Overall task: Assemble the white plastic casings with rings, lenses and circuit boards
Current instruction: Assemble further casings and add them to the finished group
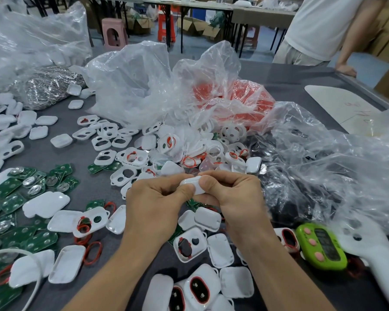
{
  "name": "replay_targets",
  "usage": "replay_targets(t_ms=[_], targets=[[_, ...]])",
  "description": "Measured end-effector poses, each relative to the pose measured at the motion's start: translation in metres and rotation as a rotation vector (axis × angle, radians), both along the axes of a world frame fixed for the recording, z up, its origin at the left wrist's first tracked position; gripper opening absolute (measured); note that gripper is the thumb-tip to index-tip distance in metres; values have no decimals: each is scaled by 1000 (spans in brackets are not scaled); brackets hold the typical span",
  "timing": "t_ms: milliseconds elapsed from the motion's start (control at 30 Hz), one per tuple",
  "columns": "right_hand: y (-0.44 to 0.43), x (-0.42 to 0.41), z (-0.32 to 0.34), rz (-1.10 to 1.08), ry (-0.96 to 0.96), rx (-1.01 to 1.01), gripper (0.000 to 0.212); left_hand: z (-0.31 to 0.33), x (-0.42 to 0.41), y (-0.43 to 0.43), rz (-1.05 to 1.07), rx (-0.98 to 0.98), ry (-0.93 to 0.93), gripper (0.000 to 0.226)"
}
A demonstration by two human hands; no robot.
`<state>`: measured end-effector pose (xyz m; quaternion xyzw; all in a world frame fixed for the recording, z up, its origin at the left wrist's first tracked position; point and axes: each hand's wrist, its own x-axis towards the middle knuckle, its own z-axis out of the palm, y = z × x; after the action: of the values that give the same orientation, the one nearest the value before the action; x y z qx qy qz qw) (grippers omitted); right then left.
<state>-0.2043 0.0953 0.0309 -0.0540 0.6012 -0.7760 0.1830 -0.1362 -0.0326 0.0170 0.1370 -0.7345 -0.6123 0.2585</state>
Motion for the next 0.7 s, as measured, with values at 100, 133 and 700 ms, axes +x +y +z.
replay_targets(t_ms=[100, 133, 700], targets=[[-1, 0, 1, -28, 22, 13, 7, 1, -1, 1, 7, -2, 2, 38], [-2, -1, 1, -33, 19, 7, 6, 1, -2, 2, 15, -5, 1, 38], [4, -6, -2, 188, -114, -198, 30, -5, 0, 9, 78, -92, 34, 63]])
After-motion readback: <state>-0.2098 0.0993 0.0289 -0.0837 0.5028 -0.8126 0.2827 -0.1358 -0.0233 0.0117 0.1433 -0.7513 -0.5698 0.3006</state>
